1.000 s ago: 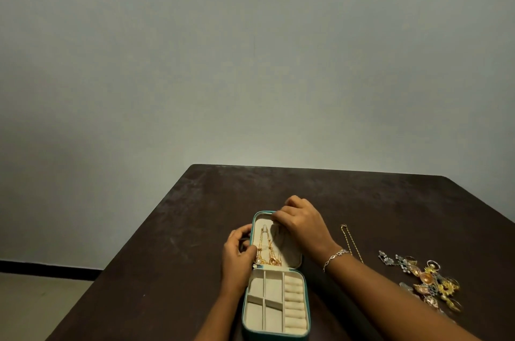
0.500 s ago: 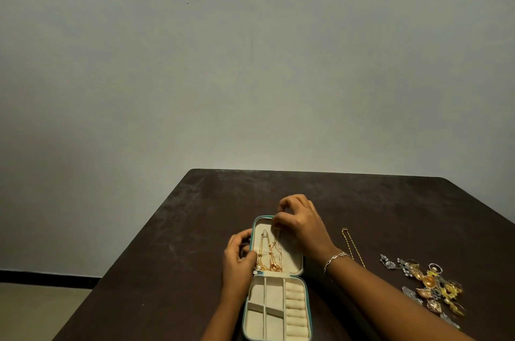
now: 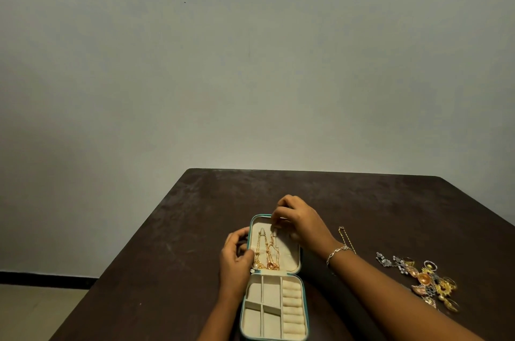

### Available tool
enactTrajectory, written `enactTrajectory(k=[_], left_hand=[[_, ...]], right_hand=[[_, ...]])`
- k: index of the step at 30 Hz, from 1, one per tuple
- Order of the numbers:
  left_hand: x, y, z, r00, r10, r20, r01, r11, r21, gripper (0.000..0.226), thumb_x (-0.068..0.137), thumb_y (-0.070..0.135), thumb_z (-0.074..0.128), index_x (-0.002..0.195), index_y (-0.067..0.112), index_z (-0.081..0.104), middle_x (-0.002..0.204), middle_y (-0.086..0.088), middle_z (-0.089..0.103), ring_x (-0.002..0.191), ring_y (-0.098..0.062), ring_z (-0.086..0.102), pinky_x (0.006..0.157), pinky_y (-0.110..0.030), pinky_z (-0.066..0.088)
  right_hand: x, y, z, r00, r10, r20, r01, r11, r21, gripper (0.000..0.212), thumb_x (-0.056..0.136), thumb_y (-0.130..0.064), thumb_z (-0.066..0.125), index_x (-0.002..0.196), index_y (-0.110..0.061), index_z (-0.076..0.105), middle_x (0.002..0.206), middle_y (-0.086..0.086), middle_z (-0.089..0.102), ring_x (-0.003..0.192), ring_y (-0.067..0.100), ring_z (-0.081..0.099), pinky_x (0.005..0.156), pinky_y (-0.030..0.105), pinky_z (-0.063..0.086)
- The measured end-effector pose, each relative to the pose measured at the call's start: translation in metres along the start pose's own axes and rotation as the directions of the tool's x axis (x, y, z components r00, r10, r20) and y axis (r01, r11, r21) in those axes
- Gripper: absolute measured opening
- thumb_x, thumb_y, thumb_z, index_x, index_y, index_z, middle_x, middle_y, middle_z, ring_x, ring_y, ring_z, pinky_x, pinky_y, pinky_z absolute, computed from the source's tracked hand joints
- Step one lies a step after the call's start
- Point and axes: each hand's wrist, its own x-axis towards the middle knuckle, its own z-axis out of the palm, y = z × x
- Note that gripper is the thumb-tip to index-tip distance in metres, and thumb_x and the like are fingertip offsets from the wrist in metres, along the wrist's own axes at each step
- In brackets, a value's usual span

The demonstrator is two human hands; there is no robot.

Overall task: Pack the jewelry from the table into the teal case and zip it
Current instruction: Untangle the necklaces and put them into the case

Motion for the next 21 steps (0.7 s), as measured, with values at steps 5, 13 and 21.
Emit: enactTrajectory(k=[5,13,21], left_hand=[[-0.002,0.002,0.000,1.000,0.012,-0.008,-0.012,1.000,-0.020,0.046,0.081,-0.018,0.045,0.094,0.025,0.056,0.104,-0.011,0.060,0.088,-0.017,0.062,0.061,-0.021,0.055],[-0.004,0.007,-0.001,0.997,0.082,-0.005,-0.082,0.996,-0.030,0.045,0.080,-0.015,0.049,0.100,0.025,0.057,0.099,-0.006,0.063,0.089,-0.020,0.063,0.072,-0.040,0.056],[-0.006,0.008,0.001,0.995,0.098,-0.010,-0.098,0.995,-0.023,0.039,0.085,-0.008,0.052,0.107,0.023,0.056,0.100,-0.002,0.063,0.084,-0.006,0.063,0.068,-0.024,0.055]], right_hand=[[-0.001,0.003,-0.004,0.999,-0.015,0.046,0.014,1.000,0.017,0.027,0.069,0.000,0.073,0.092,-0.013,0.066,0.100,0.008,0.059,0.090,0.021,0.057,0.066,0.012,0.039],[-0.028,-0.026,-0.016,0.867,0.492,-0.083,-0.374,0.751,0.545,0.032,0.089,-0.007,0.053,0.114,-0.027,0.052,0.108,-0.009,0.056,0.101,0.002,0.054,0.086,0.020,0.047],[-0.081,-0.060,-0.011,0.645,0.757,0.101,-0.519,0.338,0.786,0.039,0.093,-0.005,0.046,0.132,-0.011,0.043,0.121,0.000,0.053,0.110,0.006,0.048,0.093,0.020,0.037]])
